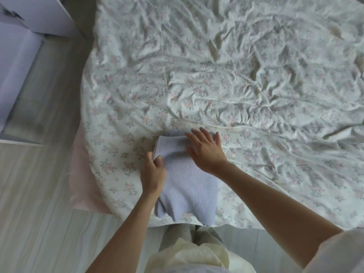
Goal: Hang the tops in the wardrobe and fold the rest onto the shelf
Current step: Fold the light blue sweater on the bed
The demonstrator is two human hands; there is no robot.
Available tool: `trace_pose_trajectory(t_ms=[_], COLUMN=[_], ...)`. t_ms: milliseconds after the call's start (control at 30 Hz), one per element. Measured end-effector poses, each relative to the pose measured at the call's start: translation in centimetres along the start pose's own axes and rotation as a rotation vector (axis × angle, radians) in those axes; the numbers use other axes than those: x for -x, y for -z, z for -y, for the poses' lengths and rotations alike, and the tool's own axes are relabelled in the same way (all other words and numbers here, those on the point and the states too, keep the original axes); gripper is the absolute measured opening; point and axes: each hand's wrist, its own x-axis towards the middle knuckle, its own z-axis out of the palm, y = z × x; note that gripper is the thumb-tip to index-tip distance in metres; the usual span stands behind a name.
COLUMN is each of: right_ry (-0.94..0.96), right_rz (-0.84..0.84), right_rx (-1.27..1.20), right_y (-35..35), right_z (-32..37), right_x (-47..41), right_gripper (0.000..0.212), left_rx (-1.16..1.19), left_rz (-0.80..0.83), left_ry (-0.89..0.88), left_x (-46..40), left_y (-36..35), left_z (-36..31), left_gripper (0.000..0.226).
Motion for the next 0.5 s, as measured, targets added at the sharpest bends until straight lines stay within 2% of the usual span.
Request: trace_pose_trajectory(t_ms=[67, 133, 233, 300, 367, 433, 500], right_ry=[0.001, -0.053, -0.078, -0.053, -0.031, -0.023, -0.043], right_rz=[0.098, 0.110, -0.022, -0.099, -0.124, -0.145, -0.182], right_rx=[0.061, 0.126, 0.194, 0.171, 0.115, 0.051, -0.011], right_y=[0.0, -0.2, -0.5, -0.5, -0.4, -0.5, -0.7], right_z=[-0.1, -0.4, -1.2, -1.9, -2.6, -3.2, -3.4], right_x=[-1.4, -2.0, -2.0, -1.6, -1.3, -1.2, -1.2], right_gripper=[0.055, 0.053, 0.046, 0.044, 0.042, 0.040, 0.037], left_rx=[0.023, 0.040, 0.036, -0.006, -0.142, -0.262, -0.200], left_rz=[0.035, 0.069, 0.043, -0.030, -0.105, -0.114, -0.060], left_ry=[-0.032, -0.112, -0.230, -0.260, -0.241, -0.195, -0.145], left_x=[-0.5, -0.9, -1.4, -1.8, -2.1, -2.5, -3.0], left_y=[0.3, 0.5, 0.3, 0.0, -0.2, -0.7, -1.4], left_z=[0.4, 0.2, -0.4, -0.7, -0.5, 0.0, 0.3], left_gripper=[0.016, 0.013, 0.010, 0.017, 0.024, 0.027, 0.021])
